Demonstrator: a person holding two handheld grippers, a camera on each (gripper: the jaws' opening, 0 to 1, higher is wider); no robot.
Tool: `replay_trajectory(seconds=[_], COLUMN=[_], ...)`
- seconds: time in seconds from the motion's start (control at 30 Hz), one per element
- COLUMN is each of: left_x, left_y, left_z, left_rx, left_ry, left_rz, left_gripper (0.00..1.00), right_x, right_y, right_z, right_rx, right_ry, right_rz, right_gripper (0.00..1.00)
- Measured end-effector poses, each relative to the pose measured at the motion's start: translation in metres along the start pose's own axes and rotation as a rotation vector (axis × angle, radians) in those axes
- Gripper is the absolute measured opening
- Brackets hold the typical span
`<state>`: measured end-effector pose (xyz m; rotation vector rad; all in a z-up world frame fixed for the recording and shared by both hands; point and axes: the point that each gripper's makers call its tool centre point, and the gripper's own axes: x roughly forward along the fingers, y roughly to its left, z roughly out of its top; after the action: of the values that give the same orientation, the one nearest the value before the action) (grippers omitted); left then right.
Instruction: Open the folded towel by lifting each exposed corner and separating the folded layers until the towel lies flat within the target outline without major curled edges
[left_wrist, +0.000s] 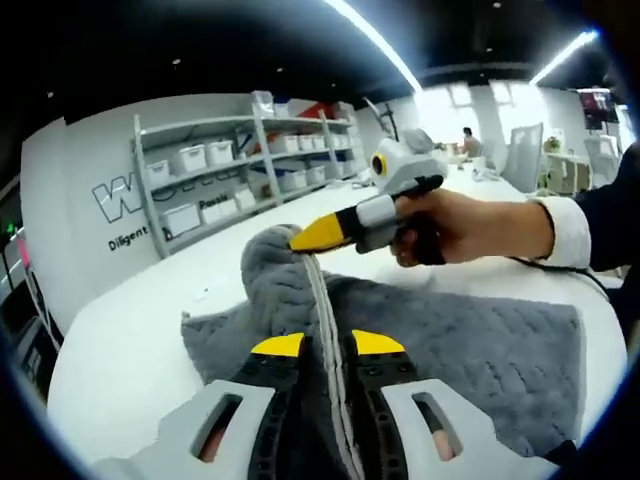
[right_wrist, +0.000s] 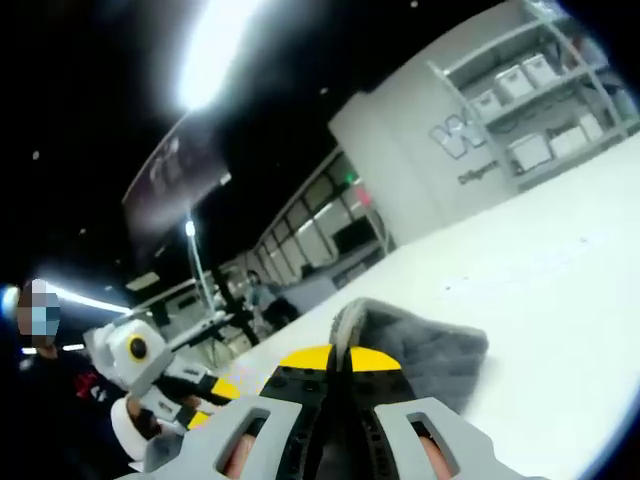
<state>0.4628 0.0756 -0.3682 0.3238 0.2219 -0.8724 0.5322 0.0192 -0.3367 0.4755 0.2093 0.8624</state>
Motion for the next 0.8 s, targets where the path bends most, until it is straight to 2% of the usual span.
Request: replay_trajectory(seconds=[0.17, 0.47, 0.57, 0.7, 0.8], left_x=[-0.001, 0.0, 0.0, 0.0, 0.0], left_y=[-0.001, -0.003, -0.005, -0.004, -0.001], left_z=[-0.002, 0.007, 0.009, 0.01, 0.01], left_rx=[0.066, 0.15, 0.176, 0.191, 0.192], left_ry=[0.026, 0.005, -0.003, -0.004, -0.008], left_rz=[0.008, 0.047, 0.069, 0.09, 0.109], left_gripper=[0.12, 0.06, 0.06, 0.06, 0.06], right_x=[0.0, 0.0, -0.001, 0.001, 0.002], right_y=[-0.003, -0.003, 0.0, -0.001, 0.001], right_z=[0.001, 0.003, 0.005, 0.002, -0.004], right_rx=[0.0, 0.027, 0.074, 0.111, 0.141], right_ry=[-0.007, -0.027, -0.042, -0.027, -0.005], right_rz=[-0.003, 0.0, 0.013, 0.002, 0.001], right_gripper=[0.0, 0.01, 0.07, 0.29, 0.35])
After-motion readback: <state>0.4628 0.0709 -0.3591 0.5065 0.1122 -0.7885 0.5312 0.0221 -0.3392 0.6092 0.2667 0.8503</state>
